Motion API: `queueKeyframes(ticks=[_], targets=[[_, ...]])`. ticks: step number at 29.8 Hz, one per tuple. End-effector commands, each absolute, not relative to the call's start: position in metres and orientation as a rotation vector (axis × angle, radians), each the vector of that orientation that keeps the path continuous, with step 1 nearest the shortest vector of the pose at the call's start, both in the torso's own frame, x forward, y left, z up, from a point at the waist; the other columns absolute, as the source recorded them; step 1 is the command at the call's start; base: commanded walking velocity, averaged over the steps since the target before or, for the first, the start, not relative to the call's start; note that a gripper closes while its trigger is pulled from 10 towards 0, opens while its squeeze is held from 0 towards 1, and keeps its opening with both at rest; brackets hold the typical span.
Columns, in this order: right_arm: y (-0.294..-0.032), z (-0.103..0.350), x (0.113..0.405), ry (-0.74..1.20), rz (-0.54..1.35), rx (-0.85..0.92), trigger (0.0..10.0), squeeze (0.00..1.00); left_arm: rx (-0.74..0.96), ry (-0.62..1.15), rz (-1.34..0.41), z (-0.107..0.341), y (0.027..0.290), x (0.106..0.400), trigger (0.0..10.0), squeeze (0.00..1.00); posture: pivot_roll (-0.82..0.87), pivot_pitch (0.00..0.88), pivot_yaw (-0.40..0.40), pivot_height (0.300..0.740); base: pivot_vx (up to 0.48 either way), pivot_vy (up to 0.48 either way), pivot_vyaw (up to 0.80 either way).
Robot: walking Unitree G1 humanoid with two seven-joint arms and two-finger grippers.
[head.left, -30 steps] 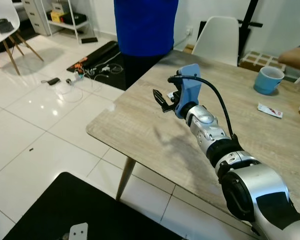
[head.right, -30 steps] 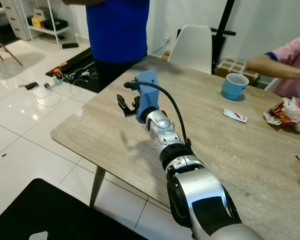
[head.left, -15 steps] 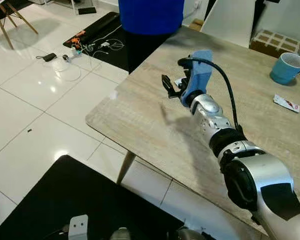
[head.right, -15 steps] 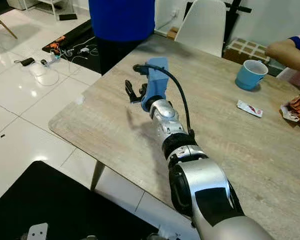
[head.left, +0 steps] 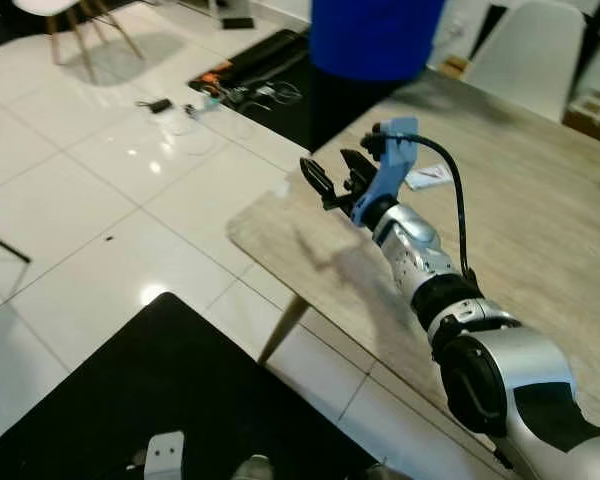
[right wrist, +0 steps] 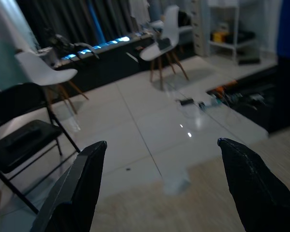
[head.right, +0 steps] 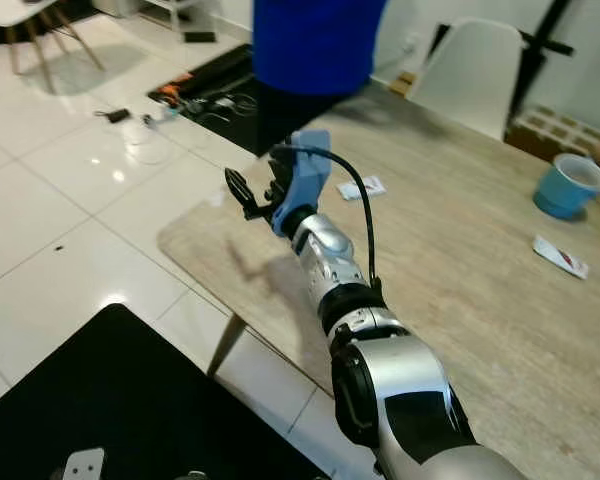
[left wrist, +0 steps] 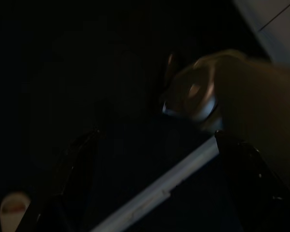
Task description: Restocking fridge
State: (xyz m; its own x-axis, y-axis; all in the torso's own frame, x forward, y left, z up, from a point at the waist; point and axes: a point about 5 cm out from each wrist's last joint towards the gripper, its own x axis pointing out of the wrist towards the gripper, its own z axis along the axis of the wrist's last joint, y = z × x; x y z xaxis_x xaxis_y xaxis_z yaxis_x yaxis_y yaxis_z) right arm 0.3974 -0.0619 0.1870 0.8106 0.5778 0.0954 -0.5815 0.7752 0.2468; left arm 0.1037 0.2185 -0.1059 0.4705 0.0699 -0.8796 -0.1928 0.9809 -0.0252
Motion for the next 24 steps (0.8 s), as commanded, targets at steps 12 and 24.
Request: queueKeyframes(ticks=[12,24], targets=[[-0.090,0.177,0.397,-0.053,0.507,0.292,10.0,0.00,-0.142,1.107,0.143,-0.109,0.208,0.100,10.0,0.00,0.09,0.017,-0.027,0.740,0.000,0.000,0.79],[-0.097,0.162,0.392,-0.043,0.462,0.271,10.0,0.00,-0.138,1.129,0.133,-0.111,0.209,0.095,10.0,0.00,0.07,0.000,-0.021,0.740,0.000,0.000,0.78]])
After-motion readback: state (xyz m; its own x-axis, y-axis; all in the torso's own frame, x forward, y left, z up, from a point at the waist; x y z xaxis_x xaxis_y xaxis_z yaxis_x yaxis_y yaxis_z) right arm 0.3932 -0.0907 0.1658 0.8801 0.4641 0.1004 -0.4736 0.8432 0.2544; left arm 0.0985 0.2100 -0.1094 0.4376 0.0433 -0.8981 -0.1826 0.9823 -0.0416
